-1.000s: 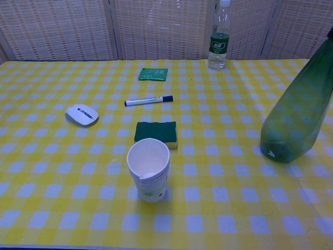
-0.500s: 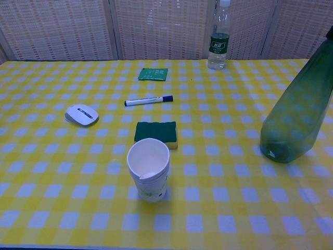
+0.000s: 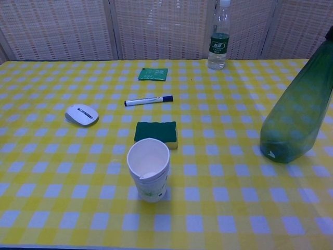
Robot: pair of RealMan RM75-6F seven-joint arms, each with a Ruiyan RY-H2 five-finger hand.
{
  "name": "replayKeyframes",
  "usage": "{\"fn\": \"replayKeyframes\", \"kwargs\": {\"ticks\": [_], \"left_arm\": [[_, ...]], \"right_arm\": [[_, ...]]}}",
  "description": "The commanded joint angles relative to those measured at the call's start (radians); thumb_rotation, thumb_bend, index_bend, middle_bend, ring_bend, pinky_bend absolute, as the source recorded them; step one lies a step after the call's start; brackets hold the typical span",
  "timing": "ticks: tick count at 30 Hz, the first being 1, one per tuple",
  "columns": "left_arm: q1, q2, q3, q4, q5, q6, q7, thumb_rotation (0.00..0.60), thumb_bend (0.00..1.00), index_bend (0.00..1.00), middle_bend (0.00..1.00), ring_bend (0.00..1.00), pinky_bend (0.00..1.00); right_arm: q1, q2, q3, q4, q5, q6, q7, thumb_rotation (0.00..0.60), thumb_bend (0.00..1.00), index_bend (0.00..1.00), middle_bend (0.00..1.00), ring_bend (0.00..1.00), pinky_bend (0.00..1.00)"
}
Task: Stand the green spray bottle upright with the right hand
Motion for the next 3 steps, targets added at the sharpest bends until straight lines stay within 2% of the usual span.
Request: {"fn": "replayKeyframes", "kwargs": {"ticks": [1,3], "left_arm": [[-0.001,-0.001,0.000,0.001,0.000,0.000,0.001,0.600,0.34,0.00,0.01,0.00,0.00],[-0.002,-0.002,-0.001,0.001,-0.002,-0.001,0.000,0.600,0.34,0.00,0.01,0.00,0.00]], "right_arm": [[-0.008,0.030,-0.004,-0.023,0.026,-0.052,-0.005,0.600,0.42,0.12,0.07,0.07,0.00],[-0.008,0.032,0.000,-0.022,0.026,-0.061,0.000,0.600,0.42,0.12,0.07,0.07,0.00]]}}
